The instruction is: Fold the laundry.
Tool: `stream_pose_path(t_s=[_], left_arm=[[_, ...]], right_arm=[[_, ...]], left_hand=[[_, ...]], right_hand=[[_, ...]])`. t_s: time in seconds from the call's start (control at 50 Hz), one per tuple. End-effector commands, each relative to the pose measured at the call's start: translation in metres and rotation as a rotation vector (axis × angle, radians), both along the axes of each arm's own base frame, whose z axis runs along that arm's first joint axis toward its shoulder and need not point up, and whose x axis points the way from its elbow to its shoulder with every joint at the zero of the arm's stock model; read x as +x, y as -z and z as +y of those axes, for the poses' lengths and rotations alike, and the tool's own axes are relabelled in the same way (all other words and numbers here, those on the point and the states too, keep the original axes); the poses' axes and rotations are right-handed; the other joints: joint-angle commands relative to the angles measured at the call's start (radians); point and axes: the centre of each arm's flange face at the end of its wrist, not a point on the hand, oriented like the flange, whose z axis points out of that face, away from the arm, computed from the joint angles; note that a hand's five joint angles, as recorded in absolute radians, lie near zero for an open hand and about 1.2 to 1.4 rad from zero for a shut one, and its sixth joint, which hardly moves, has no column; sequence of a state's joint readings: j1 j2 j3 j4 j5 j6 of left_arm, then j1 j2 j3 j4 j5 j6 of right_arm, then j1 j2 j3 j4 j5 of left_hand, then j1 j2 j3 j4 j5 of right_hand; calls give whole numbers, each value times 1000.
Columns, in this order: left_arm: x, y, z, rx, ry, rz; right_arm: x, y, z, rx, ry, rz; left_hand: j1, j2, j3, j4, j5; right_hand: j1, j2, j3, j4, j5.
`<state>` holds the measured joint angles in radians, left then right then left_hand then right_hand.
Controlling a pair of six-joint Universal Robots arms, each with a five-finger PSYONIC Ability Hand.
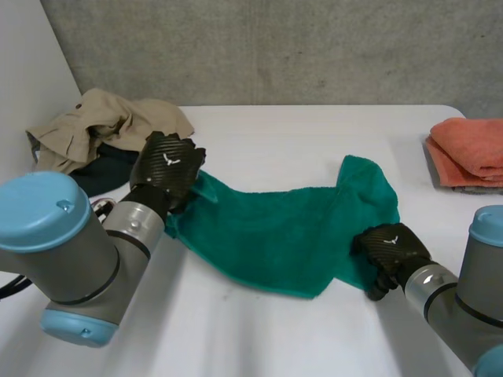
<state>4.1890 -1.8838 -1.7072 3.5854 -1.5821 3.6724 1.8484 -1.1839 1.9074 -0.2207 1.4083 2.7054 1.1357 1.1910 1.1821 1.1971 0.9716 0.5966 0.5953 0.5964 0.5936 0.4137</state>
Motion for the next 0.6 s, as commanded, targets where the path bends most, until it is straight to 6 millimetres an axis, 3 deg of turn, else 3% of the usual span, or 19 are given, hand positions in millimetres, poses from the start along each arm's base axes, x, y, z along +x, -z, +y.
stream_pose_path(t_s=[0.02, 0.16, 0.3, 0.38, 0.44, 0.52, 0.54, 0.6], left_arm=[[2, 4, 1, 17, -3, -8], [2, 2, 2, 12, -3, -5], [4, -6, 4, -2, -6, 5], [7, -11, 7, 7, -9, 1], [13, -20, 7, 0, -24, 5], [26, -37, 7, -9, -59, 17], [33, -49, 8, -19, -76, 36], [51, -74, 12, -28, -121, 81]], right_arm=[[2, 4, -12, -44, 4, -5], [6, -3, -25, -111, 5, -22], [6, 8, -37, -133, -13, 44], [6, 2, -43, -183, -19, 61], [8, -6, -48, -230, -23, 58], [6, -53, -54, -355, -11, 33], [1, -75, -55, -397, 3, 35], [-17, -113, -56, -424, 30, 91]], left_hand=[[261, 205, 214, 199, 250], [261, 205, 214, 199, 250], [261, 205, 214, 199, 250], [261, 205, 214, 199, 250], [261, 205, 214, 199, 250], [261, 205, 214, 199, 250], [261, 205, 214, 199, 250], [261, 205, 214, 199, 250]], right_hand=[[233, 235, 234, 236, 242], [369, 370, 369, 372, 377], [460, 461, 460, 463, 468], [799, 800, 799, 802, 807], [800, 801, 800, 803, 808], [800, 801, 800, 803, 808], [800, 801, 800, 803, 808], [800, 801, 800, 803, 808]])
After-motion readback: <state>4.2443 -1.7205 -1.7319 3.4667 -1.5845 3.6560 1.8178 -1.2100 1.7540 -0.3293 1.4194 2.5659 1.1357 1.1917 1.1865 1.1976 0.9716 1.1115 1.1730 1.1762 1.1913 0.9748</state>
